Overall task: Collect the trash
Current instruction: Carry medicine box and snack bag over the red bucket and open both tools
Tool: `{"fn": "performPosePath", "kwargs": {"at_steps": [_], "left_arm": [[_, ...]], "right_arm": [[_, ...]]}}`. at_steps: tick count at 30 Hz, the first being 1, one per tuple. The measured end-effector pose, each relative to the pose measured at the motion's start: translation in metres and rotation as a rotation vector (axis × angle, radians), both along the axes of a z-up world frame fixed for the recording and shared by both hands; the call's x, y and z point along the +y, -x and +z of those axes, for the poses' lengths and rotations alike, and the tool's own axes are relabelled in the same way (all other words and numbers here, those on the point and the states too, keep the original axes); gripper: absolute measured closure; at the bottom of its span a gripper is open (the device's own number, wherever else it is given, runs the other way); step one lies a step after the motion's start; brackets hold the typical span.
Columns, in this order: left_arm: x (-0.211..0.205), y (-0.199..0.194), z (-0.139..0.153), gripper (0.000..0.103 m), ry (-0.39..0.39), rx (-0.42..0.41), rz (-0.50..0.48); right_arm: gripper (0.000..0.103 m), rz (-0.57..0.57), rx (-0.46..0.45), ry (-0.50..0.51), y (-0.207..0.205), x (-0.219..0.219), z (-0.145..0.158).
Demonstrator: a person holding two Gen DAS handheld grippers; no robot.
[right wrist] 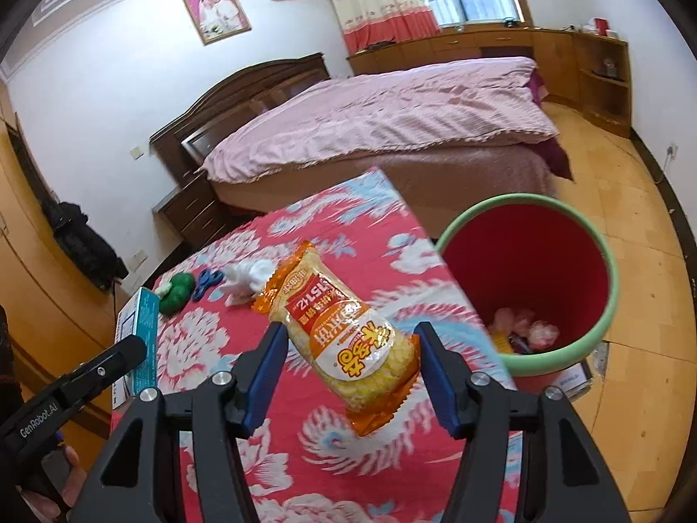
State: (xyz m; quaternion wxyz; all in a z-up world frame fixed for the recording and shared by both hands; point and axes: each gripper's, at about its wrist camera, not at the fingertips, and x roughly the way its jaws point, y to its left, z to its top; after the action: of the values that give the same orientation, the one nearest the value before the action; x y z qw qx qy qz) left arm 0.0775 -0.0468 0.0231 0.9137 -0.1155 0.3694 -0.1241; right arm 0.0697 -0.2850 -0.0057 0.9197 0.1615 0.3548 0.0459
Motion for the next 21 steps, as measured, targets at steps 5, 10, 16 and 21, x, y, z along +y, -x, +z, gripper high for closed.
{"fn": "performPosePath", "kwargs": {"at_steps": [5, 10, 16, 21], "left_arm": [[-0.020, -0.008, 0.006, 0.044, -0.013, -0.010, -0.038], [-0.046, -0.018, 0.007, 0.044, -0.026, -0.009, -0.091], [-0.077, -0.033, 0.003, 0.044, -0.040, 0.000, -0.143], [-0.103, -0.041, -0.003, 0.044, -0.055, 0.009, -0.181]], "right_arm": [[0.040, -0.047, -0.011, 0.041, 0.003, -0.023, 0.008], [0.040, -0.121, -0.016, 0.065, 0.005, -0.052, 0.010], [0.040, -0.189, 0.003, 0.045, 0.004, -0.086, 0.002], [0.040, -0.228, 0.025, 0.028, 0.003, -0.111, -0.008]]}}
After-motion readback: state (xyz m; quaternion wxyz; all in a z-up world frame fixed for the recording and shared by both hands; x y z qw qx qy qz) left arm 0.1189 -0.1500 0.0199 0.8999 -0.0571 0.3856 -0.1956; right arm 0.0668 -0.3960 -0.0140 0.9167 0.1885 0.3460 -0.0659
